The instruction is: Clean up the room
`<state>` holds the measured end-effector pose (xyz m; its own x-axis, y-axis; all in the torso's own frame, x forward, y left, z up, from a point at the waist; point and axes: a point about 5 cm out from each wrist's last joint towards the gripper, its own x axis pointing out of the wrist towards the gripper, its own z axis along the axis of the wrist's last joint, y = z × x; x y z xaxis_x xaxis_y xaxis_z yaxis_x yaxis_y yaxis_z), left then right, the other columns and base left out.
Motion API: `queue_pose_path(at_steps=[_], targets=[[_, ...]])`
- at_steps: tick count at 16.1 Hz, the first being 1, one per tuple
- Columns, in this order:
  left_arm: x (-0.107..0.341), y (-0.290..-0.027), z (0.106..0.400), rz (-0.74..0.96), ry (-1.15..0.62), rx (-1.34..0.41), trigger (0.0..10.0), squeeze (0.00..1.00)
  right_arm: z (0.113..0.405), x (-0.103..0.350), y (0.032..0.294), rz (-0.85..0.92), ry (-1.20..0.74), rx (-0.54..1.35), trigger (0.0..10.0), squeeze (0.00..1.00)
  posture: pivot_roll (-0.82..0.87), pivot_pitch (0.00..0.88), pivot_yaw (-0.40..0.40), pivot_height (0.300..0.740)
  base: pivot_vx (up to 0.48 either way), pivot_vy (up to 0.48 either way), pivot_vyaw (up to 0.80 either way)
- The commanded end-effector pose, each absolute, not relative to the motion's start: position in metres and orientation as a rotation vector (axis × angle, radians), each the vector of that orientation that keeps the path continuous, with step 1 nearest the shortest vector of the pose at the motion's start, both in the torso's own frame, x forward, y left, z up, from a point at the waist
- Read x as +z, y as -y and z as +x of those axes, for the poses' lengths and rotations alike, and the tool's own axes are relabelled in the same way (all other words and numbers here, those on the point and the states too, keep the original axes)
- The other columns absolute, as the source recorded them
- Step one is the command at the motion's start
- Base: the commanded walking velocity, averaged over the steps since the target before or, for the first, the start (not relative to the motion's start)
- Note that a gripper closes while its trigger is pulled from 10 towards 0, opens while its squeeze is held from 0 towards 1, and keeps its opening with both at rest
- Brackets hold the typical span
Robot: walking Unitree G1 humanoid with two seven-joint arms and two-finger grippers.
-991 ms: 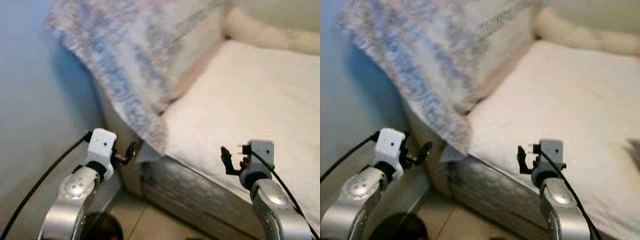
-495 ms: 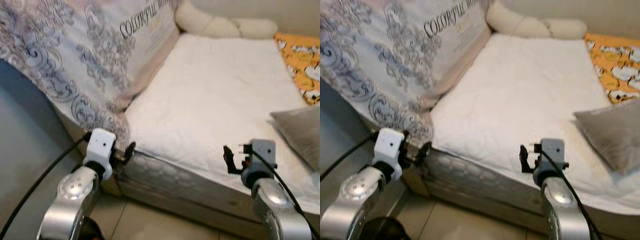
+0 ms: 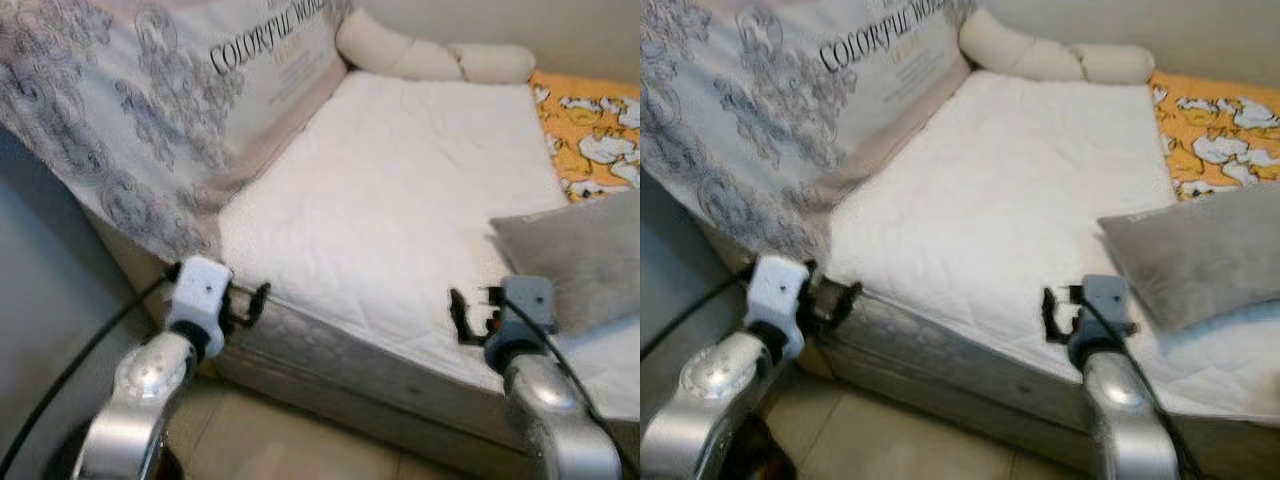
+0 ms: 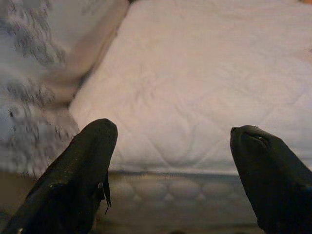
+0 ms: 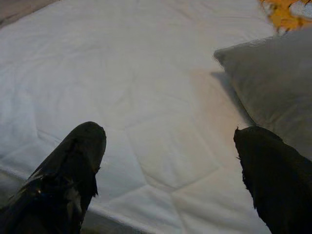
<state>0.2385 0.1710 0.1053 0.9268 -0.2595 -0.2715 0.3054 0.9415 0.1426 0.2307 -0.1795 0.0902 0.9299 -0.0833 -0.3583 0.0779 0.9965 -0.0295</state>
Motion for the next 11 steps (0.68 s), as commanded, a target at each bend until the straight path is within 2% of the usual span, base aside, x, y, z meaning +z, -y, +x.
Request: queue_pose_path(at_steps=[1, 5, 6, 8, 11], targets=[[0.11, -0.172, 0.245, 0.195, -0.217, -0.248, 10.0, 0.0, 0.233, 0.092, 0.182, -0.03, -0.351, -0.106, 10.0, 0.0, -0.08, 0.0, 0.036, 0.74, 0.0, 0.0, -0.75], [0.117, -0.173, 0.259, 0.135, -0.165, -0.19, 10.0, 0.0, 0.243, 0.097, 0.184, -0.051, -0.305, -0.141, 10.0, 0.0, -0.08, 0.0, 0.038, 0.74, 0.0, 0.0, -0.69], [0.118, -0.175, 0.261, 0.104, -0.16, -0.161, 10.0, 0.0, 0.248, 0.099, 0.181, -0.038, -0.287, -0.126, 10.0, 0.0, -0.08, 0.0, 0.038, 0.74, 0.0, 0.0, 0.0], [0.118, -0.176, 0.262, 0.102, -0.154, -0.167, 10.0, 0.0, 0.25, 0.105, 0.171, -0.025, -0.25, -0.052, 10.0, 0.0, -0.07, 0.0, 0.034, 0.74, 0.345, 0.0, 0.0], [0.12, -0.176, 0.265, 0.128, -0.15, -0.173, 10.0, 0.0, 0.255, 0.102, 0.171, -0.033, -0.247, -0.066, 10.0, 0.0, -0.07, 0.0, 0.03, 0.74, 0.376, 0.0, 0.0]])
